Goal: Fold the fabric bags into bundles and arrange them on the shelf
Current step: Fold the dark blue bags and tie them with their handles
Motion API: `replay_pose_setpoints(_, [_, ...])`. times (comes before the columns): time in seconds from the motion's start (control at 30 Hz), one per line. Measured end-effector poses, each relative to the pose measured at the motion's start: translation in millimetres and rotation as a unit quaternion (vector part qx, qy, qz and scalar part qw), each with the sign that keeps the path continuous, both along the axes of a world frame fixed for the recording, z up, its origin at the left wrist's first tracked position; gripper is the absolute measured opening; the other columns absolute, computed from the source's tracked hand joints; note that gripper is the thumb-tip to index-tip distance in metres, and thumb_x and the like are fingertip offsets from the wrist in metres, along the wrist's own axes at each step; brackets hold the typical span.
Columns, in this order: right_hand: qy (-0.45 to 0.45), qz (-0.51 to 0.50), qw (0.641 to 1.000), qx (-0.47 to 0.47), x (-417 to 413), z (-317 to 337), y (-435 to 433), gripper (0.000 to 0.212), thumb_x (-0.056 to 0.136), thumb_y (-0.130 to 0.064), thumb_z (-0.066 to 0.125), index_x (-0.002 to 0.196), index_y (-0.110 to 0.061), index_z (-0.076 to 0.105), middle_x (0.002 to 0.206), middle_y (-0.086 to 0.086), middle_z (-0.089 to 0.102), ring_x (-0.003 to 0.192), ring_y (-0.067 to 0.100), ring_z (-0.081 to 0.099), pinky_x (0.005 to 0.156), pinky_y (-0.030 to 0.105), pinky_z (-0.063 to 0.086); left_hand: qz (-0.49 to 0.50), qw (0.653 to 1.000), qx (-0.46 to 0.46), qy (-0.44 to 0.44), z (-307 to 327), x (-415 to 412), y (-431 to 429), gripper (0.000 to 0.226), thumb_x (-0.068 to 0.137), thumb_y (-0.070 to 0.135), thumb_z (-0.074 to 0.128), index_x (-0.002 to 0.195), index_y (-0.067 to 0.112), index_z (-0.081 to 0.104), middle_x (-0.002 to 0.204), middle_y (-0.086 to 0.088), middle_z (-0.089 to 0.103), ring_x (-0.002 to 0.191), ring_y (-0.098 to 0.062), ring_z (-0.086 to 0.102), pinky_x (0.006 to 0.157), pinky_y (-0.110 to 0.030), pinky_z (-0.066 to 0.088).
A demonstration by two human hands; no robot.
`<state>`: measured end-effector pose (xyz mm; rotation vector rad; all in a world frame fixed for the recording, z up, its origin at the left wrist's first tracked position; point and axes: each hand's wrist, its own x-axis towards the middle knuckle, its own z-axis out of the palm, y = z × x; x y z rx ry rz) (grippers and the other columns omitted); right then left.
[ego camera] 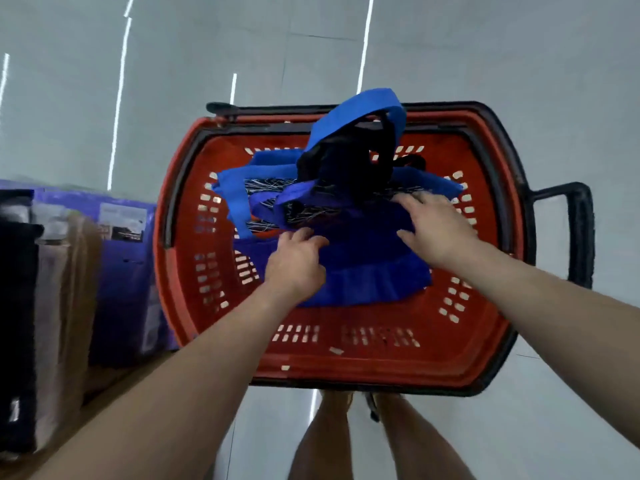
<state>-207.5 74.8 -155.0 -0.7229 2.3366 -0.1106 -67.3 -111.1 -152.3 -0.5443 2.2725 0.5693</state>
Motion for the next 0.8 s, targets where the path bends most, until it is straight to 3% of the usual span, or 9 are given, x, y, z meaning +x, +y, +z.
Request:
replay_pose_setpoints(0.1, [0.002,0.012,0.998,0.061,-8.1,-38.5,3.6,0.063,0.089,-0.02,0.065,0.145,-0.023,0.036,0.138,0.013,0.045,0.124,0.034,0.045,0.093,0.045,0.048,-0.052,0.996,-0.032,-0.06,-32.0,-11.1,3.5,0.064,0.086,0.016,0.058,0.145,0.026,0.038,0.157,-0.003,0.018,0.14,-0.031,0.017,0.102,-0.052,0.037])
replay_pose_setpoints(0.2, [0.014,-0.002,0.999,0.047,-12.1,-57.5,9.1,0.027,0.093,-0.014,0.058,0.12,-0.013,0.059,0.114,0.011,0.056,0.105,0.032,0.056,0.078,0.041,0.052,-0.027,0.998,-0.044,-0.042,-49.4,-19.0,0.0,0.065,0.082,0.014,0.061,0.143,0.016,0.039,0.152,-0.007,0.025,0.135,-0.033,0.024,0.1,-0.051,0.039])
replay_pose_setpoints(0.3, [-0.05,-0.075,0.995,-0.038,-14.2,-41.4,7.6,0.017,0.096,-0.024,0.057,0.109,-0.017,0.066,0.106,0.007,0.061,0.101,0.027,0.058,0.076,0.032,0.045,0.05,0.995,-0.033,0.08,-45.3,-21.9,-3.6,0.056,0.075,0.005,0.06,0.13,0.011,0.052,0.134,-0.013,0.047,0.121,-0.036,0.04,0.098,-0.048,0.043])
replay_pose_setpoints(0.4, [-0.129,-0.131,0.974,-0.13,-22.4,5.4,5.4,0.004,0.094,-0.026,0.062,0.095,-0.027,0.066,0.098,-0.002,0.067,0.096,0.02,0.062,0.083,0.034,0.048,0.085,0.974,-0.001,0.208,-15.1,-21.8,7.6,0.048,0.071,0.006,0.07,0.116,0.015,0.055,0.121,-0.009,0.054,0.117,-0.031,0.047,0.095,-0.045,0.044])
replay_pose_setpoints(0.53, [-0.128,-0.033,0.98,-0.152,-25.8,75.1,1.6,0.011,0.092,-0.023,0.064,0.097,-0.029,0.071,0.089,-0.011,0.07,0.088,0.009,0.063,0.082,0.035,0.05,0.114,0.96,0.022,0.253,43.5,-35.5,23.3,0.049,0.08,0.024,0.074,0.12,0.032,0.047,0.109,0.01,0.059,0.109,-0.016,0.054,0.1,-0.042,0.031])
replay_pose_setpoints(0.6, [-0.113,-0.082,0.969,-0.206,-22.8,104.2,3.0,0.01,0.088,-0.025,0.07,0.095,-0.032,0.07,0.086,-0.012,0.07,0.083,0.006,0.063,0.077,0.029,0.049,0.165,0.95,0.041,0.261,74.1,-42.6,16.4,0.039,0.087,0.022,0.066,0.116,0.041,0.048,0.09,0.013,0.063,0.089,-0.019,0.062,0.1,-0.044,0.037])
replay_pose_setpoints(0.67, [-0.147,-0.182,0.938,-0.256,-22.8,130.6,12.7,0.024,0.079,-0.027,0.078,0.098,-0.037,0.067,0.093,-0.014,0.069,0.091,0.004,0.063,0.081,0.027,0.049,0.22,0.926,0.099,0.291,106.9,-45.5,2.6,0.034,0.088,0.022,0.058,0.115,0.042,0.053,0.087,0.018,0.065,0.086,-0.015,0.065,0.096,-0.047,0.046])
replay_pose_setpoints(0.73, [-0.195,-0.231,0.921,-0.248,-24.7,156.4,25.6,0.034,0.078,-0.029,0.079,0.103,-0.045,0.063,0.102,-0.019,0.068,0.1,0.002,0.062,0.086,0.027,0.048,0.253,0.901,0.153,0.317,144.2,-48.0,-11.5,0.027,0.087,0.019,0.052,0.105,0.035,0.063,0.091,0.022,0.066,0.091,-0.006,0.064,0.091,-0.04,0.051])
replay_pose_setpoints(0.8, [-0.217,-0.251,0.917,-0.222,-21.1,180.7,37.5,0.022,0.086,-0.027,0.072,0.092,-0.048,0.066,0.088,-0.021,0.07,0.086,0.004,0.065,0.076,0.029,0.049,0.278,0.882,0.196,0.327,183.3,-53.6,-23.1,0.025,0.085,0.016,0.049,0.097,0.032,0.064,0.089,0.021,0.067,0.088,0.0,0.061,0.087,-0.026,0.05])
